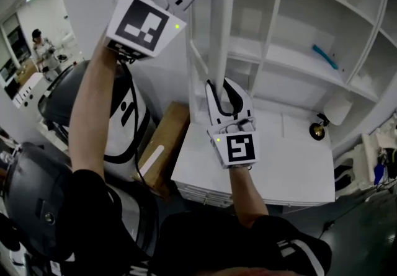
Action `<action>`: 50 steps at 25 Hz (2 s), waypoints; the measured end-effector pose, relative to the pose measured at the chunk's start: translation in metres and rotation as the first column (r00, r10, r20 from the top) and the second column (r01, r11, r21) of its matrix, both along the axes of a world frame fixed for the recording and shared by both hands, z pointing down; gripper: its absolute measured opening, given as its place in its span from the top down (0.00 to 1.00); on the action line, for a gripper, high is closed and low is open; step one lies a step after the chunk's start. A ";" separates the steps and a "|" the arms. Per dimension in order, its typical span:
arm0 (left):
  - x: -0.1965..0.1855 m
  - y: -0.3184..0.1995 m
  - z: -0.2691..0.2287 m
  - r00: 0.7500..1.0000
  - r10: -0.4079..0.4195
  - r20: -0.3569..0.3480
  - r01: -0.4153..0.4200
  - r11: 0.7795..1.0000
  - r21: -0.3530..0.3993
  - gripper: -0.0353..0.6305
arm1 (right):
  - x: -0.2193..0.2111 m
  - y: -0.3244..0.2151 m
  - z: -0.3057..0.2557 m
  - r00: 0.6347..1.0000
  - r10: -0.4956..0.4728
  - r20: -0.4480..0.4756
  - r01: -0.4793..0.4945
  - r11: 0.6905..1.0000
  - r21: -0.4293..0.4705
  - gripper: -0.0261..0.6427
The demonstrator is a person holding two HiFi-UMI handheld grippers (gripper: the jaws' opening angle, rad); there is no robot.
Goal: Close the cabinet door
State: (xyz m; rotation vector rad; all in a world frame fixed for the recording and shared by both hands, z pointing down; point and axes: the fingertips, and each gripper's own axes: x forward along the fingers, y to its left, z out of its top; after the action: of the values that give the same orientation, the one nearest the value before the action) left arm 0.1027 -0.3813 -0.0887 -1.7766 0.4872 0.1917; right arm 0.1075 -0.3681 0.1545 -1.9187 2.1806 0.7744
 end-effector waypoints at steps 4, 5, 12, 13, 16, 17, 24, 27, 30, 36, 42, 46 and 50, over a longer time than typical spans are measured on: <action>0.014 0.003 0.000 1.000 0.019 0.014 -0.019 1.000 0.010 0.81 | 0.015 -0.001 -0.001 1.000 -0.011 0.014 0.011 1.000 -0.020 0.79; 0.017 0.004 0.000 0.999 0.029 0.016 -0.029 1.000 0.008 0.81 | 0.019 -0.001 -0.001 1.000 -0.019 0.016 0.019 1.000 -0.022 0.79; 0.040 0.012 -0.003 0.998 0.065 0.023 -0.065 0.998 0.001 0.81 | 0.043 -0.003 -0.004 0.999 -0.019 0.026 0.020 0.999 -0.035 0.79; 0.044 0.012 -0.004 0.998 0.056 0.022 -0.056 0.998 0.004 0.81 | 0.048 -0.003 -0.005 0.999 -0.011 0.033 0.013 0.999 -0.042 0.79; 0.061 0.010 -0.003 0.999 0.040 0.028 -0.041 0.999 0.017 0.81 | 0.067 -0.007 -0.003 0.999 0.012 0.053 -0.009 0.998 -0.058 0.79; 0.067 0.008 -0.003 0.999 0.038 0.030 -0.039 0.999 0.019 0.81 | 0.074 -0.009 -0.002 0.998 0.012 0.057 -0.008 0.998 -0.062 0.79; 0.102 -0.001 -0.002 0.999 0.032 0.029 -0.032 0.999 0.014 0.81 | 0.111 -0.023 0.001 0.992 0.013 0.123 -0.002 0.996 -0.088 0.79; 0.114 -0.005 -0.001 0.999 0.002 0.043 -0.004 0.999 0.042 0.81 | 0.122 -0.028 0.001 0.989 0.014 0.149 0.000 0.996 -0.094 0.79; 0.122 -0.008 -0.002 0.999 0.017 0.043 -0.018 1.000 0.017 0.81 | 0.130 -0.031 0.001 0.987 0.009 0.162 0.007 0.995 -0.097 0.78; 0.136 -0.010 -0.004 0.994 0.105 0.036 -0.100 0.987 -0.123 0.81 | 0.145 -0.040 0.000 0.983 0.037 0.177 -0.017 0.993 -0.115 0.77; 0.150 -0.020 -0.004 0.995 0.088 0.046 -0.080 0.984 -0.157 0.81 | 0.159 -0.052 0.001 0.980 0.073 0.184 -0.049 0.990 -0.130 0.74; 0.159 -0.024 -0.003 0.995 0.088 0.045 -0.078 0.978 -0.191 0.81 | 0.167 -0.057 0.002 0.979 0.094 0.179 -0.070 0.989 -0.133 0.72; 0.165 -0.028 -0.004 0.990 0.139 0.018 -0.127 0.947 -0.295 0.81 | 0.174 -0.061 0.001 0.977 0.147 0.157 -0.128 0.984 -0.126 0.70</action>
State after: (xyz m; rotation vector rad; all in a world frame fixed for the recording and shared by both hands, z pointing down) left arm 0.2674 -0.4094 -0.0931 -2.1032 0.3824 0.1863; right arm 0.2818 -0.4291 0.1552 -2.1249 2.0522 0.4964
